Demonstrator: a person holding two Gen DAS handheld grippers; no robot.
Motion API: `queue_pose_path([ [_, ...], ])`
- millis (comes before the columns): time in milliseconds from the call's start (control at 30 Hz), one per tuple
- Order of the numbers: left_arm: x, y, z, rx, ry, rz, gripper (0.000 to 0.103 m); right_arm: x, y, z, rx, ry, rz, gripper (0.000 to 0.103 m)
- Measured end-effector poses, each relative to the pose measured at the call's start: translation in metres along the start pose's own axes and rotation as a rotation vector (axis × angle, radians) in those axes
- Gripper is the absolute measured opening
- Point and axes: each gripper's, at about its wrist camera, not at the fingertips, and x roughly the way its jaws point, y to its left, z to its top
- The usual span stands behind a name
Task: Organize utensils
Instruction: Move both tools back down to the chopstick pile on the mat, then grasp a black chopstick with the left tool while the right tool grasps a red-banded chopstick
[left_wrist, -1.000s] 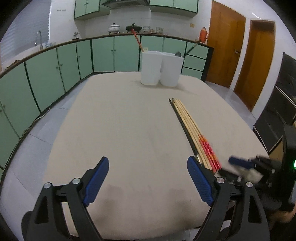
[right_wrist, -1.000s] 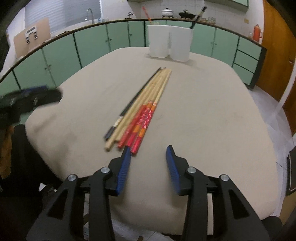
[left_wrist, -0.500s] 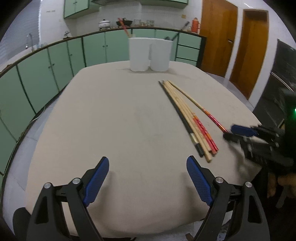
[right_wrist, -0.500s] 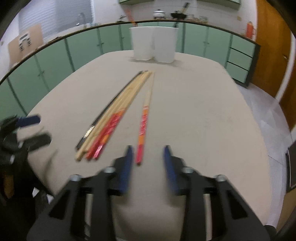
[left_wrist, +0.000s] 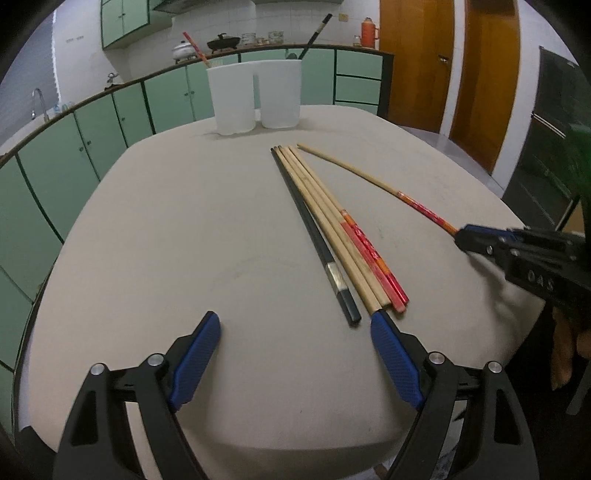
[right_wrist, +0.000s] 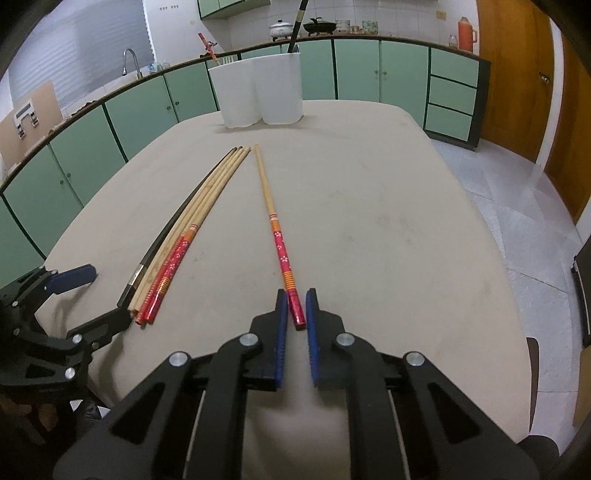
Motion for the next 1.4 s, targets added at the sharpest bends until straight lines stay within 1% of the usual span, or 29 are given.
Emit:
queue_pose_path([
  [133,0.001,0.009,-0.001,-0.048,-0.019,0.036,0.08,-0.001,0.004,0.0,-0.016,-0.003,-0.009,0.013],
  [167,0.001,0.011,-0.001,-0.059,-0.023,0.038,0.075,-0.001,0.005,0.0,-0.02,-0.004,-0.007,0.017],
  [200,0.0,0.014,0.0,-0.065,-0.029,0.04,0.066,-0.001,0.006,-0.001,-0.022,-0.005,-0.002,0.022],
  [267,-0.003,0.013,0.0,-0.049,-0.042,0.026,0.055,0.0,0.01,-0.001,-0.031,-0.009,-0.001,0.029],
  [367,-0.001,0.007,0.002,-0.014,-0.058,0.002,0.055,0.002,0.018,0.0,-0.058,-0.018,-0.029,0.032],
  [433,0.003,0.004,0.004,-0.002,-0.069,0.009,0.05,0.005,0.021,0.001,-0.06,-0.024,-0.052,0.03],
  [467,0.004,0.004,0.005,-0.002,-0.073,0.013,0.042,0.006,0.022,0.002,-0.056,-0.027,-0.066,0.028],
  [500,0.006,0.004,0.007,-0.01,-0.079,0.013,0.029,0.007,0.023,0.003,-0.05,-0.032,-0.086,0.022],
  [533,0.008,0.006,0.008,-0.024,-0.082,0.009,0.02,0.007,0.024,0.003,-0.046,-0.035,-0.1,0.02],
  [567,0.009,0.009,0.01,-0.041,-0.083,0.014,0.008,0.007,0.025,0.003,-0.036,-0.042,-0.13,0.012],
  [600,0.01,0.013,0.011,-0.074,-0.086,0.026,0.007,0.007,0.024,0.003,-0.022,-0.046,-0.147,0.009],
  [633,0.011,0.019,0.012,-0.108,-0.087,0.032,0.007,0.007,0.023,0.003,0.001,-0.048,-0.154,0.009],
  [733,0.011,0.027,0.012,-0.157,-0.095,0.088,0.007,0.006,0.03,-0.001,0.012,-0.057,-0.178,0.006],
  [800,0.009,0.031,0.01,-0.179,-0.091,0.109,0.007,0.004,0.036,-0.005,0.003,-0.061,-0.171,0.006],
  [833,0.008,0.032,0.01,-0.178,-0.085,0.108,0.007,0.004,0.041,-0.006,-0.009,-0.058,-0.15,0.006],
  [900,0.006,0.031,0.008,-0.165,-0.08,0.112,0.009,0.002,0.049,-0.009,-0.048,-0.066,-0.146,0.007],
  [933,0.005,0.031,0.007,-0.157,-0.08,0.109,0.011,0.002,0.049,-0.009,-0.05,-0.065,-0.141,0.007],
  [967,0.004,0.03,0.006,-0.152,-0.081,0.104,0.02,0.002,0.049,-0.009,-0.048,-0.065,-0.139,0.007],
  [1000,0.002,0.03,0.004,-0.146,-0.084,0.097,0.034,0.002,0.048,-0.01,-0.045,-0.066,-0.14,0.008],
  [1033,0.002,0.03,0.003,-0.141,-0.087,0.099,0.038,0.003,0.048,-0.01,-0.044,-0.067,-0.14,0.008],
  [1100,0.002,0.031,0.001,-0.139,-0.093,0.095,0.039,0.004,0.048,-0.01,-0.046,-0.073,-0.139,0.008],
  [1167,0.004,0.032,0.003,-0.135,-0.097,0.093,0.039,0.006,0.047,-0.009,-0.046,-0.078,-0.134,0.008],
  [1300,0.006,0.035,0.006,-0.14,-0.099,0.063,0.012,0.006,0.045,-0.006,-0.051,-0.073,-0.134,0.006],
  [1400,0.003,0.038,0.011,-0.158,-0.074,0.051,0.007,-0.003,0.043,-0.005,-0.041,-0.071,-0.133,0.005],
])
